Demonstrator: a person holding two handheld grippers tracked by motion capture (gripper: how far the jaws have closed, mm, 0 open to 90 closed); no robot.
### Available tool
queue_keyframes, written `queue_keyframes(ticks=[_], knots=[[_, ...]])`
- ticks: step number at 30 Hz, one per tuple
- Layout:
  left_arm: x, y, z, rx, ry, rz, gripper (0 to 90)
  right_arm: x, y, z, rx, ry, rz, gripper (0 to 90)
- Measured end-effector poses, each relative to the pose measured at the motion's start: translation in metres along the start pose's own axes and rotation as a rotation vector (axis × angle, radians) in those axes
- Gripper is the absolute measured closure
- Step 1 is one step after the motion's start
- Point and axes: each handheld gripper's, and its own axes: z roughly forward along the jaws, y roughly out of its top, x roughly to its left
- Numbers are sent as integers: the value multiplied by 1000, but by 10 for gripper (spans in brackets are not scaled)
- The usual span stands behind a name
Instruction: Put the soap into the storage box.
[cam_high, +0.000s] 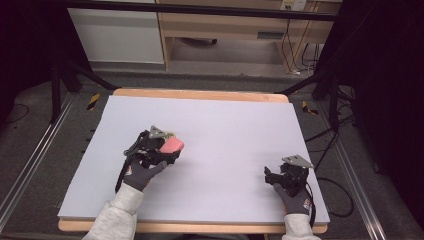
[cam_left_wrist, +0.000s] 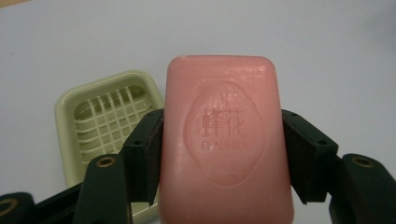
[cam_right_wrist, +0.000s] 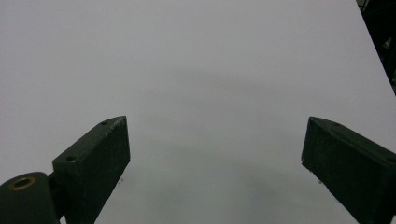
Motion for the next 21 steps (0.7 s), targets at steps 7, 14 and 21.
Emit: queue_keyframes(ticks=[7, 14, 21], knots=[[7, 0, -1, -7, 20, -22, 372, 0, 0, 0, 2, -3, 1, 82], [15, 0, 0, -10, 39, -39, 372, 1, 0, 0, 2, -2, -7, 82], [24, 0, 1, -15, 52, -60, 372, 1, 0, 1, 3, -3, -5, 83]])
